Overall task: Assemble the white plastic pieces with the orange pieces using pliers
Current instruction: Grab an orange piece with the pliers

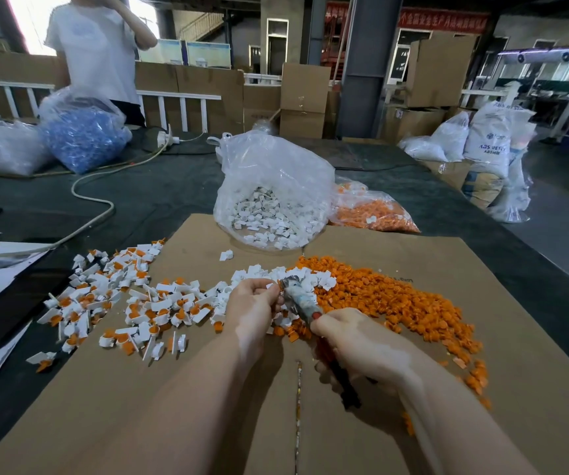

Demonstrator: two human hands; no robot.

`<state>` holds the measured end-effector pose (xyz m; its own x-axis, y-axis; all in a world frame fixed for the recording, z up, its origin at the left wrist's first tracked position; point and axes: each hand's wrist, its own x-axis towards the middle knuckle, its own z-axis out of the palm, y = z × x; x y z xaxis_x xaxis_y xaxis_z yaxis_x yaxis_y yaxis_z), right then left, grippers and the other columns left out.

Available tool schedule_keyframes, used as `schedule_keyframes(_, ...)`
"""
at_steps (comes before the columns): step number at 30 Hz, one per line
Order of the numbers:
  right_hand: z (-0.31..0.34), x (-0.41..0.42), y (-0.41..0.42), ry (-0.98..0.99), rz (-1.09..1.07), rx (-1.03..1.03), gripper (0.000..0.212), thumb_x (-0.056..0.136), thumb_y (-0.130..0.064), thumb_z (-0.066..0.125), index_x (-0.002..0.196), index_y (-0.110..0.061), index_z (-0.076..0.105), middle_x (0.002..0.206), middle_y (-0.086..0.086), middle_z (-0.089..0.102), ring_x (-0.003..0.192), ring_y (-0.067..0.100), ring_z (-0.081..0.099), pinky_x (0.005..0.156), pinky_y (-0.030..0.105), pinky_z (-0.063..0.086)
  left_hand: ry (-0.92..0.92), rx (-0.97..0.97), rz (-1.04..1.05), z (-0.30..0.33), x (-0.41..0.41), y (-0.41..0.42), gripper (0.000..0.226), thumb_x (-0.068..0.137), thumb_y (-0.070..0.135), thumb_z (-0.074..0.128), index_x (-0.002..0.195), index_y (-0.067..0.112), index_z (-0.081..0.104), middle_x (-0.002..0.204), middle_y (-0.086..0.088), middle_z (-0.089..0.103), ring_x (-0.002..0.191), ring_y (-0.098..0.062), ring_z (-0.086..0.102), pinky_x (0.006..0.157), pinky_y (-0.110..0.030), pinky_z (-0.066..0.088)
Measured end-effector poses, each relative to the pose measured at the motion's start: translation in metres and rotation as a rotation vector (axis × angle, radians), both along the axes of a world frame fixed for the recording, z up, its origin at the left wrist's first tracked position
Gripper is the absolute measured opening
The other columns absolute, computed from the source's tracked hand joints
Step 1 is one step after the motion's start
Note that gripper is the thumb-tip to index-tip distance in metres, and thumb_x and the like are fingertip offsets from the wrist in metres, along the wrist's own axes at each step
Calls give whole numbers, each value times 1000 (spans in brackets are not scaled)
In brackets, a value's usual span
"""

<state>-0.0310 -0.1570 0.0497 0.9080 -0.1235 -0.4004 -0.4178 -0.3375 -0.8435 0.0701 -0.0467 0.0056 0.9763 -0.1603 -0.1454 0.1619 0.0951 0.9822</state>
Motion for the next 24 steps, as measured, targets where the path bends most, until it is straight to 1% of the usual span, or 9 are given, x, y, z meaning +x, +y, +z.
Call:
schedule_keyframes(3,-2,1,5,-74,12,-126,22,94,-28,44,81,-11,46,67,9,53,56,22,50,54,32,42,-4,10,16,-1,-2,-2,13,94,7,51,105,2,55,73,-6,57,61,-10,53,54,-19,43)
schedule_keyframes(6,-5,1,7,-179,13,-321,27,95,-32,47,75,-14,45,72,7,52,63,20,47,60,32,37,-14,15,32,0,-4,-3,11,93,8,52,103,4,56,72,-5,58,62,-10,54,58,-21,44)
schedule_keyframes(10,-13,2,9,-202,-36,-367,29,94,-36,50,71,-19,43,68,-1,48,59,14,43,56,24,33,-15,25,33,-1,-7,-3,10,93,9,53,102,7,57,72,-5,58,64,-11,55,61,-23,47)
schedule_keyframes(12,-19,1,9,-201,-58,-394,30,92,-40,52,70,-20,44,72,-1,49,62,14,44,56,25,32,14,-5,41,-3,-9,-2,8,93,8,53,100,8,57,74,-6,59,66,-13,56,68,-30,51)
schedule_keyframes(14,-26,0,6,-217,-111,-361,34,86,-47,57,74,-16,50,80,3,55,69,17,49,60,28,35,46,-34,46,-5,-11,-1,7,93,7,53,99,7,57,75,-8,59,67,-16,56,75,-39,51)
schedule_keyframes(16,-33,-1,1,-243,-188,-425,38,80,-55,60,80,-17,54,82,-2,56,73,15,51,62,29,37,61,-68,39,-9,-14,0,8,93,6,53,100,4,56,72,-9,58,64,-17,55,76,-43,49)
schedule_keyframes(19,-40,-2,-9,-278,-303,-733,38,81,-60,56,91,-24,51,83,-12,49,80,10,49,63,25,38,-45,24,-24,-19,-20,6,14,92,6,54,104,6,61,70,-7,61,63,-16,56,70,-32,47)
schedule_keyframes(22,-50,-3,-23,-293,-340,-1080,47,83,-62,51,106,-21,51,102,-5,55,99,13,51,80,25,42,-235,230,-100,-27,-27,10,19,93,10,54,104,15,68,78,6,63,76,-6,57,68,-6,42)
schedule_keyframes(24,-57,-4,-31,-238,-321,-1226,52,84,-66,45,112,-22,49,112,-5,54,109,13,49,89,26,39,-315,322,-128,-28,-29,10,21,93,11,53,107,17,68,92,10,62,90,-3,55,71,6,36)
